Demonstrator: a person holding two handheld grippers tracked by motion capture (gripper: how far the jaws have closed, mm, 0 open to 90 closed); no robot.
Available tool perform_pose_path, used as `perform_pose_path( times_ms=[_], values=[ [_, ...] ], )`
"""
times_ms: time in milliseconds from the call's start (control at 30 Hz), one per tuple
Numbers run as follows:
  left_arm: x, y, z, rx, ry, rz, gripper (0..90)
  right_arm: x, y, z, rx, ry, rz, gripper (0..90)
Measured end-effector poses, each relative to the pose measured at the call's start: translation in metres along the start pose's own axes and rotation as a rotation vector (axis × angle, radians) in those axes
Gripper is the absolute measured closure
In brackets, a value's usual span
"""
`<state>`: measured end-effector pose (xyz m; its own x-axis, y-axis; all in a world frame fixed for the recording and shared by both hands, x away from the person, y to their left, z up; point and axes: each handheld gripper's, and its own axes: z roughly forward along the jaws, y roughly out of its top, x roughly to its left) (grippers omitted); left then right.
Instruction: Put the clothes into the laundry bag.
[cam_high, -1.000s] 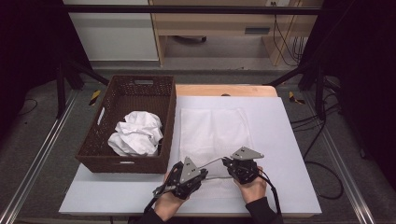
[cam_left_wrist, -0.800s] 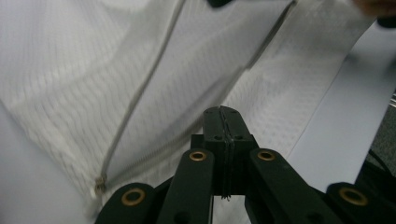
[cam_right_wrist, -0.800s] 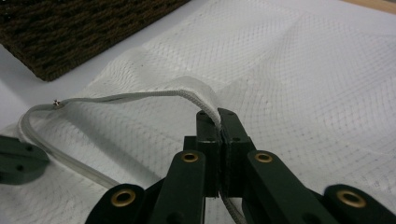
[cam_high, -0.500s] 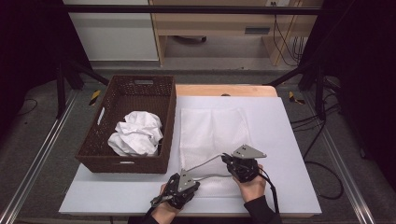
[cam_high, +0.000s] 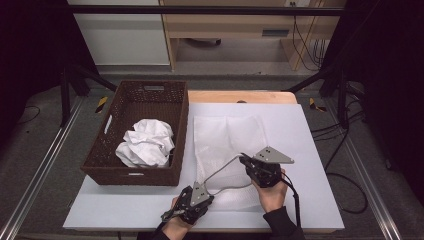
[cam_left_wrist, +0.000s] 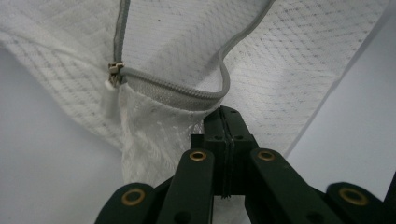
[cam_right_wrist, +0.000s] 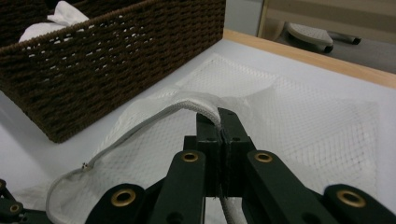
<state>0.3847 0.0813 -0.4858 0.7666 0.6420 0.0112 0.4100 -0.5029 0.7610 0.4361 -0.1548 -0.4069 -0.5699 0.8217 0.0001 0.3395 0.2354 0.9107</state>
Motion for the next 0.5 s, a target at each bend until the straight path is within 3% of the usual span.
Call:
perform_pose_path(
  times_ms=[167, 300, 500],
  values=[
    [0.0, 0.001, 0.0, 0.002, -0.001, -0.004, 88.3, 0.0, 0.002, 0.0, -0.006, 0.001, 0.0, 88.3],
    [0.002, 0.002, -0.007, -0.013, -0.011, -0.009, 83.0, 0.0, -0.001, 0.0, 0.004, 0.002, 0.0, 88.3],
    [0.006, 0.011, -0.029, -0.074, 0.014, -0.02, 55.3, -0.003, -0.005, 0.001, 0.026, 0.004, 0.008, 88.3]
  ],
)
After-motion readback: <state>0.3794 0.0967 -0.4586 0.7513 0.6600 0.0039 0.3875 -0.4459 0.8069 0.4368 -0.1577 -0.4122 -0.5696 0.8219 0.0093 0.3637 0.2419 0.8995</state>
